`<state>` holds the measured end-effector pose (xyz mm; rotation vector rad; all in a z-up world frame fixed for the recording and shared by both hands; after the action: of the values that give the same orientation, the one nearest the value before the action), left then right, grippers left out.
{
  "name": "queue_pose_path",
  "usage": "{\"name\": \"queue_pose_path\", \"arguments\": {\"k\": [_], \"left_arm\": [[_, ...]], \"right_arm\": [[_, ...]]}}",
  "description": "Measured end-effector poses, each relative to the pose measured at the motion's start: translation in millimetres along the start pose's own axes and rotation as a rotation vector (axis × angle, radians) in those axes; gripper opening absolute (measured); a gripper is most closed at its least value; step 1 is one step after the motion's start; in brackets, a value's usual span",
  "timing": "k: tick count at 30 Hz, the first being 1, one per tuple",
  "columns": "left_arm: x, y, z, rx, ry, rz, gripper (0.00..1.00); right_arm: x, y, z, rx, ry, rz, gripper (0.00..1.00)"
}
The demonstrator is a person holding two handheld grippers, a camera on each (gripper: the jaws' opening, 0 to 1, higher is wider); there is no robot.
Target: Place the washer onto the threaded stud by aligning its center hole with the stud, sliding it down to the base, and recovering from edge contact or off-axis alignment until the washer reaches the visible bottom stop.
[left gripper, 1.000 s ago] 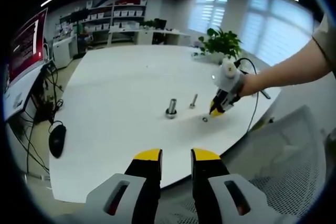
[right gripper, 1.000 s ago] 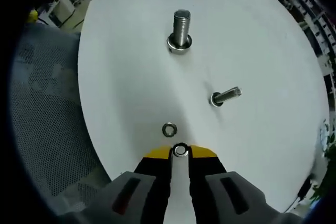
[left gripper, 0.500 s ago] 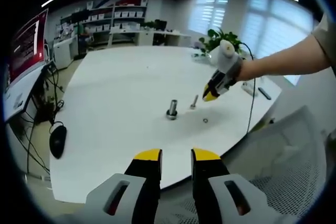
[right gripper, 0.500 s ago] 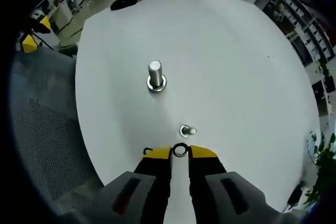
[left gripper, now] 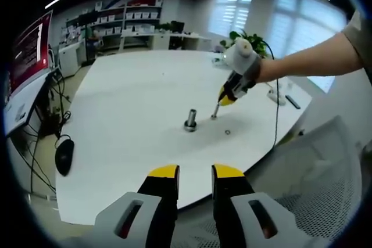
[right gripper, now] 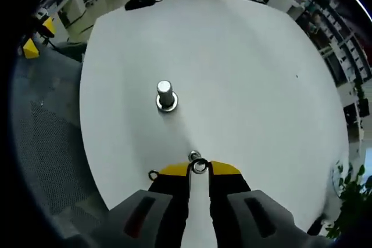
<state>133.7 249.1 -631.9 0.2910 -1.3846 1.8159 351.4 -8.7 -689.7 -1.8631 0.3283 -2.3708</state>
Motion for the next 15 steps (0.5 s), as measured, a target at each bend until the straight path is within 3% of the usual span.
{"name": "queue_pose_path", "arguments": {"k": [15], "left_arm": [[-0.3,0.5,-0.1,-0.001,0.001,-0.006,0.20]], "right_arm": [[-13.1,-2.1,2.6,0.017,-0.040,-0.022,0.14]]}}
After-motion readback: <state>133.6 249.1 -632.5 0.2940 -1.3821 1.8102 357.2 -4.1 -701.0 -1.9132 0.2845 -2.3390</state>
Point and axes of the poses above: the point that each gripper's makers call its tool centre point, and the gripper's own axes: x roughly backward along the fingers, z roughly to its right, y roughly out of its underside, the point moved 9 cm from there along x, roughly backward along the fingers, and after that the axes turned 14 degrees about x, right-handed, at the moved point
